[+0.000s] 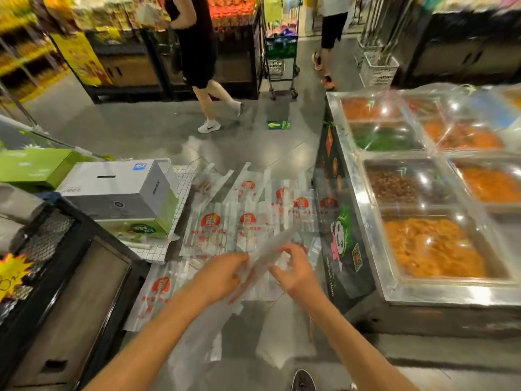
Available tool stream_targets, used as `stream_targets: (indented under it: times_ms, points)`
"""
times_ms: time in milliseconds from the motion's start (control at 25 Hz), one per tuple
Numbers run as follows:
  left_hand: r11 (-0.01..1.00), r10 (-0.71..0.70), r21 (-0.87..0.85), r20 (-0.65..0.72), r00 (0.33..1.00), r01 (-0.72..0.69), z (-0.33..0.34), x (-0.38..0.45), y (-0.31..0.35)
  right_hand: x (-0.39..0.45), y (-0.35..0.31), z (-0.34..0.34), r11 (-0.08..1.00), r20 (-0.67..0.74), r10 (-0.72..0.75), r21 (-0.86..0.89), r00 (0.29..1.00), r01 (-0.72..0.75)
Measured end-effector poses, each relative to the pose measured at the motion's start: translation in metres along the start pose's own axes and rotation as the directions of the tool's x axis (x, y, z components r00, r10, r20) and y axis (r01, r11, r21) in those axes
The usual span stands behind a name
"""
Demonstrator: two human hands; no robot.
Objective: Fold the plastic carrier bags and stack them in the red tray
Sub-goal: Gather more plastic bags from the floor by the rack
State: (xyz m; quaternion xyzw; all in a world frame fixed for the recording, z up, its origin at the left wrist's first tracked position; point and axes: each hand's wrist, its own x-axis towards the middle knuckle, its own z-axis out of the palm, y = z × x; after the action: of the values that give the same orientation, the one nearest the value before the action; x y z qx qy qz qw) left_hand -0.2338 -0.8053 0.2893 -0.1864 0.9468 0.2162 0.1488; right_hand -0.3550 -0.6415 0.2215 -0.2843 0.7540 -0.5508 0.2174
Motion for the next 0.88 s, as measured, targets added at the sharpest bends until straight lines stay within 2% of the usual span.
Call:
stream_targets:
  times_ms: [40, 80, 160, 240, 320, 480, 600, 720, 800, 880]
  points:
    - [0.999, 0.033, 0.042, 0.02, 0.999, -0.033, -0.013, 0.007, 0.003, 0.015, 0.0, -0.018, 0.966, 0.041, -0.157, -0.201, 0.987, 0.162]
    - [0.994, 0.075, 0.079, 0.039, 0.996, -0.077, -0.026, 0.015, 0.007, 0.031, -0.003, -0.038, 0.887, 0.141, -0.238, -0.372, 0.961, 0.274]
    - [0.977, 0.167, 0.123, 0.07, 0.983, -0.175, -0.049, 0.029, 0.018, 0.062, -0.017, -0.07, 0.688, 0.351, -0.207, -0.611, 0.913, 0.391]
    - [0.957, 0.248, 0.128, 0.106, 0.963, -0.26, -0.069, 0.039, 0.031, 0.084, -0.025, -0.089, 0.593, 0.453, -0.119, -0.681, 0.884, 0.429]
    - [0.936, 0.3, 0.149, 0.129, 0.945, -0.318, -0.084, 0.05, 0.038, 0.095, -0.034, -0.107, 0.591, 0.467, -0.068, -0.693, 0.881, 0.413]
    - [0.862, 0.415, 0.252, 0.149, 0.897, -0.44, -0.109, 0.078, 0.042, 0.084, -0.048, -0.146, 0.599, 0.278, 0.051, -0.777, 0.959, 0.193]
    - [0.719, 0.549, 0.408, 0.164, 0.82, -0.563, -0.129, 0.103, 0.045, 0.058, -0.065, -0.169, 0.606, 0.108, 0.069, -0.794, 0.992, 0.044]
    - [0.574, 0.659, 0.506, 0.181, 0.73, -0.644, -0.143, 0.123, 0.059, 0.021, -0.095, -0.185, 0.523, -0.056, 0.141, -0.844, 0.988, -0.122]
    - [0.531, 0.706, 0.531, 0.155, 0.691, -0.661, -0.154, 0.14, 0.074, -0.009, -0.111, -0.197, 0.442, -0.163, 0.156, -0.87, 0.974, -0.217]
    - [0.504, 0.783, 0.495, 0.084, 0.616, -0.708, -0.163, 0.152, 0.1, -0.05, -0.127, -0.21, 0.401, -0.287, 0.176, -0.853, 0.942, -0.335]
